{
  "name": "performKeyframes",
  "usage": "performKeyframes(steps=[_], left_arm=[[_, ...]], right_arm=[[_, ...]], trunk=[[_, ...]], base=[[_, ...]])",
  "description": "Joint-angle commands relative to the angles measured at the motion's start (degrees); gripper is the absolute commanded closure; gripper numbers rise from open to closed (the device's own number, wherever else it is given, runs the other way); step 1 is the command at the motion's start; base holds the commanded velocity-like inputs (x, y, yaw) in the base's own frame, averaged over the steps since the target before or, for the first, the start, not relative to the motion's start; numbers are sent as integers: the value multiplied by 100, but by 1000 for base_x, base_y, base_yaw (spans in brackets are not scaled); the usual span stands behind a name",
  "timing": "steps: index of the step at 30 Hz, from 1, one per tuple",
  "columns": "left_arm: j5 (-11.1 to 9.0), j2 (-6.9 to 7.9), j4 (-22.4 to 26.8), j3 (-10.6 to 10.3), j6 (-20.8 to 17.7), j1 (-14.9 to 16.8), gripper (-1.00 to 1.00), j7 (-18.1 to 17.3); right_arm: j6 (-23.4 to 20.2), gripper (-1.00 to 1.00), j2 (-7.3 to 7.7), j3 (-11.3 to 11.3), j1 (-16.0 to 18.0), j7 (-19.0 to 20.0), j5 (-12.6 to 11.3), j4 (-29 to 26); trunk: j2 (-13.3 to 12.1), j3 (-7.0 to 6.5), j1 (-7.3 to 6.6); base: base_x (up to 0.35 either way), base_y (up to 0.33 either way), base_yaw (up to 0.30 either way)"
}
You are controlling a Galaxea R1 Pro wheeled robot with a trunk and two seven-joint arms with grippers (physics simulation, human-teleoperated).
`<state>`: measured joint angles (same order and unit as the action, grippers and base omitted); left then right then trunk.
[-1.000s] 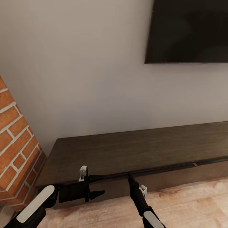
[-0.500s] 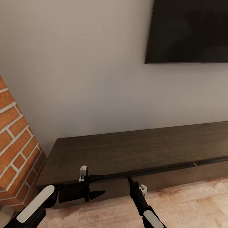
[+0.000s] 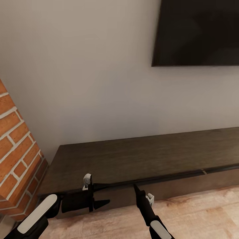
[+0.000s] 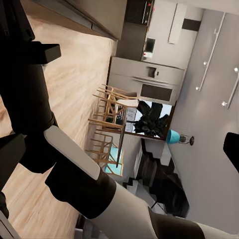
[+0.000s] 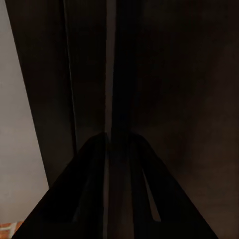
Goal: Place each of the two pumpkins and all three candles from the living room inside a cabinet in the living room (use any cabinet), then make sure every cabinet is closed, and position the cauldron so it is next to a table in the living room.
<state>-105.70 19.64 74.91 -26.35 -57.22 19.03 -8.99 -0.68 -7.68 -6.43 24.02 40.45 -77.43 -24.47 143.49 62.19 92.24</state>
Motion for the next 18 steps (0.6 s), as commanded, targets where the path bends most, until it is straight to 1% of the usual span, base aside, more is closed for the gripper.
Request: performKeyframes(steps=[1,13,18], left_arm=[[43,5,-3,-11,0,5,-100,-59],[43,5,-3,-11,0,5,-100,-59],[42,5,-3,-11,0,5,-100,-59]], right_arm=[[-13,100,3,-25,6,63,-84,-75],[-31,100,3,-25,6,62,-88,-93],[-42,100,73,-25,6,41,-102,-93]], trunk=[[3,4,-2],[3,4,-2],[3,4,-2]], base=[[0,0,0],[-3,0,0],[-68,0,0]])
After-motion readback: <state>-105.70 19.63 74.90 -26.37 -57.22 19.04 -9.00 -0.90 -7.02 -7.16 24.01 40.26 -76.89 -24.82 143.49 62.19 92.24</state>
